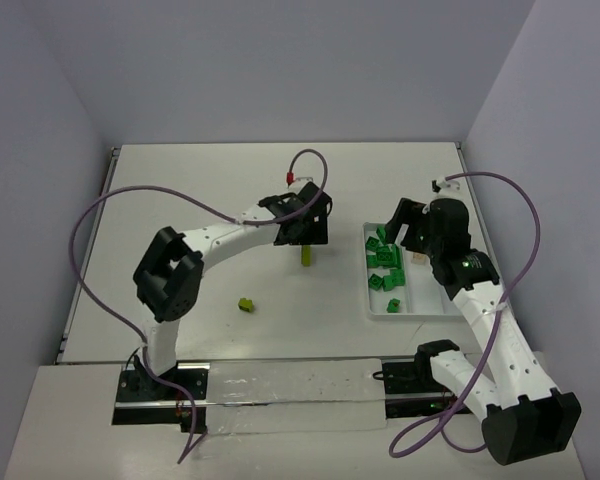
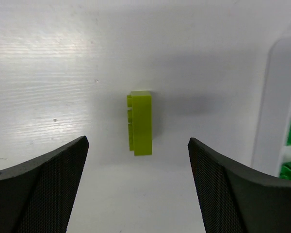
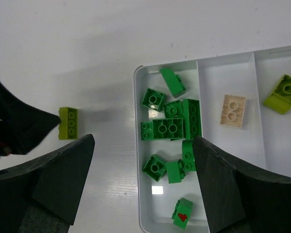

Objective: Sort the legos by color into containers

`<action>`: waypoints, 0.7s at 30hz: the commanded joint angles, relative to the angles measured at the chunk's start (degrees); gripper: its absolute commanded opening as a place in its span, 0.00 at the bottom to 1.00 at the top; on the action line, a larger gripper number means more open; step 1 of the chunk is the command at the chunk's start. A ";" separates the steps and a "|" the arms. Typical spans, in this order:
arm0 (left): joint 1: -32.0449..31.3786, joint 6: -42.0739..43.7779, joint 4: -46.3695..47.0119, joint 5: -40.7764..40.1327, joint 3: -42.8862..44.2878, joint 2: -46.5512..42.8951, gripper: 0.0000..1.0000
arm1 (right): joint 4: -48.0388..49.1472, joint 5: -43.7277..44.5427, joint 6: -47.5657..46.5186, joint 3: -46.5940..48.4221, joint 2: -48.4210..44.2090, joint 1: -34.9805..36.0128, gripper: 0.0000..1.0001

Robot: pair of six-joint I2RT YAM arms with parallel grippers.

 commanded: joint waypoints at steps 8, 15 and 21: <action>17.58 1.75 -5.55 -3.97 -12.60 -29.27 0.91 | 4.61 2.20 0.94 4.30 13.13 18.97 0.89; 26.30 3.77 -7.12 -4.15 -18.30 -38.36 0.91 | 8.57 8.93 5.73 12.25 32.60 32.73 0.87; 26.69 4.13 -9.08 -4.34 -19.97 -42.92 0.91 | 12.57 12.20 8.85 16.58 43.47 33.96 0.71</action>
